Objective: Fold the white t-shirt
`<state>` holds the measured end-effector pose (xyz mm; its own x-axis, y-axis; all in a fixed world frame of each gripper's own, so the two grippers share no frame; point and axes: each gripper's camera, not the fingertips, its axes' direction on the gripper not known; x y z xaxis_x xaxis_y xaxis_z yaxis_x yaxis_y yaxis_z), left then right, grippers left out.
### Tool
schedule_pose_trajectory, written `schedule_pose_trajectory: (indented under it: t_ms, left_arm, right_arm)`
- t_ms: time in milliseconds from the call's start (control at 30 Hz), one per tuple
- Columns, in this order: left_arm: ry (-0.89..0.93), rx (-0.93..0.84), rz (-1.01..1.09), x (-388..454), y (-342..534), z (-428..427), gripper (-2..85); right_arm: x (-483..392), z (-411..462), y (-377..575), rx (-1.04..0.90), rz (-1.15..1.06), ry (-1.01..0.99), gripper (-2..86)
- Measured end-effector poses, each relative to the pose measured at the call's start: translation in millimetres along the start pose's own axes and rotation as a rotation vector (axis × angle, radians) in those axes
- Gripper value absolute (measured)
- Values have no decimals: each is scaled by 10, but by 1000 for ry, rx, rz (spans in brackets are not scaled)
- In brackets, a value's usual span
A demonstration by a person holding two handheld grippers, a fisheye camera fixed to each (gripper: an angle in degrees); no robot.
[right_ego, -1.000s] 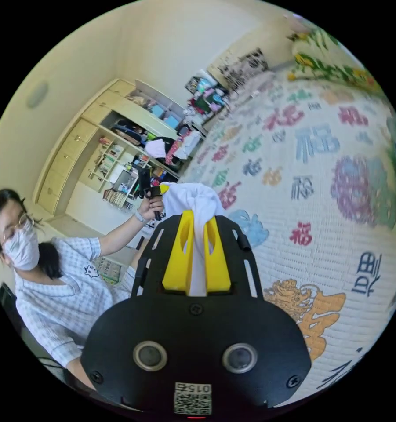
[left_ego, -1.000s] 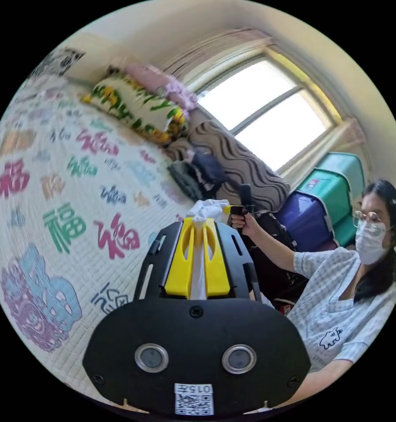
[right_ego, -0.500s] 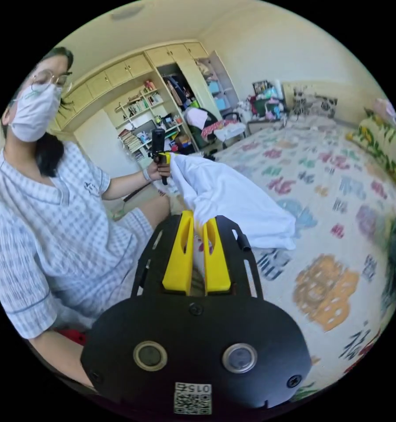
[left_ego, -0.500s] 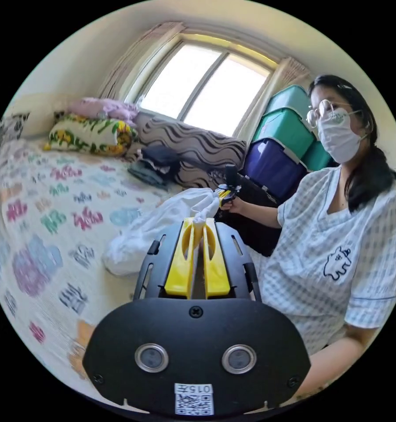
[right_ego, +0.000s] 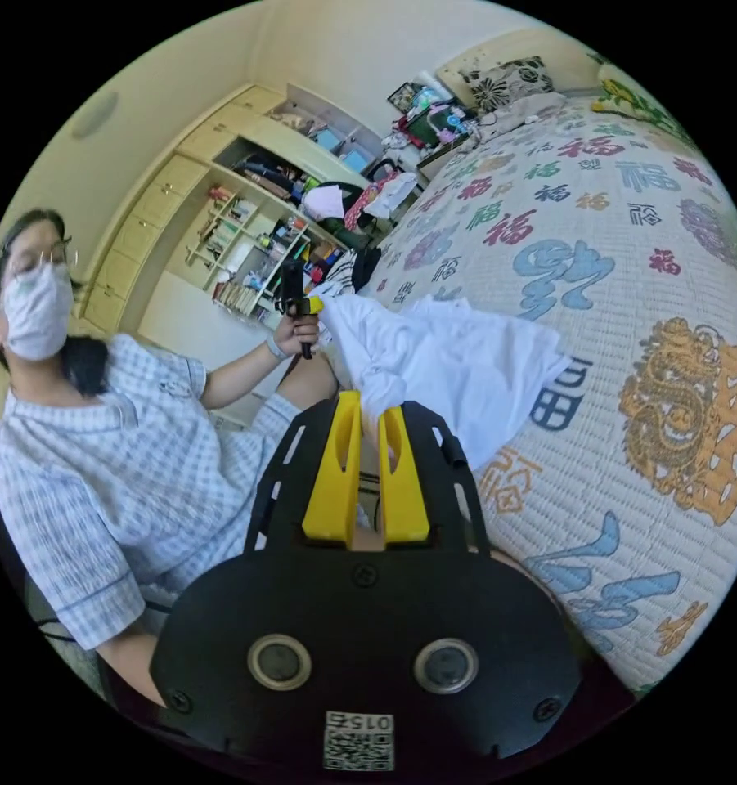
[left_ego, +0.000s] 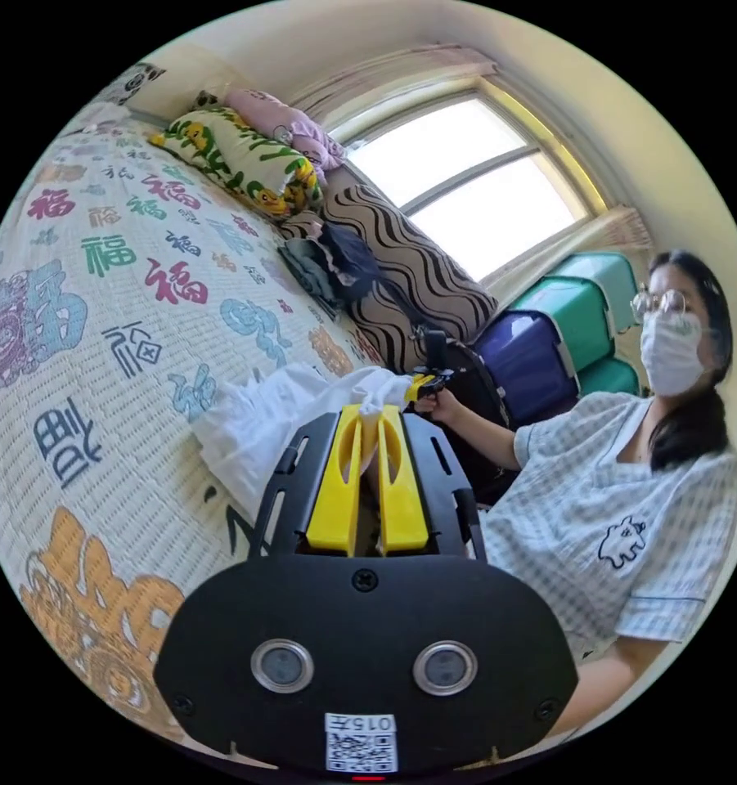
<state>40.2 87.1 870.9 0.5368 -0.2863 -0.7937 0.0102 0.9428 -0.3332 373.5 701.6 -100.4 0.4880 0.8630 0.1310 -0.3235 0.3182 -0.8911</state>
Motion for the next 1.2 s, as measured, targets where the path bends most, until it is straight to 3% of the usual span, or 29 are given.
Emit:
schedule_pose_trajectory:
  t_ms: [200,300,467,733,900,1033,1200]
  left_arm:
    - [68,-124,195,546,131,-44,10]
    - [42,-180,191,820,506,3,10]
    - [-47,-103,173,1042,619,-96,10]
    - [-208,13,375,1436,-1370,-749,8]
    - [-236,78,608,2223,-1866,-1118,7]
    - [-248,-3,775,2669,-1554,-1044,8]
    - [-397,-191,735,2396,-617,-413,8]
  right_arm:
    - [-395,98,-70,-144,-211,23,22]
    - [-607,296,148,-214,-229,34,25]
    - [-790,474,293,-186,-173,94,23]
    - [-1020,-158,-973,39,-260,276,16]
    - [-1657,-522,-1621,174,-455,361,20]
    - [-2059,-448,-1564,182,-626,410,30]
    - [-2003,323,-1054,40,-708,488,38]
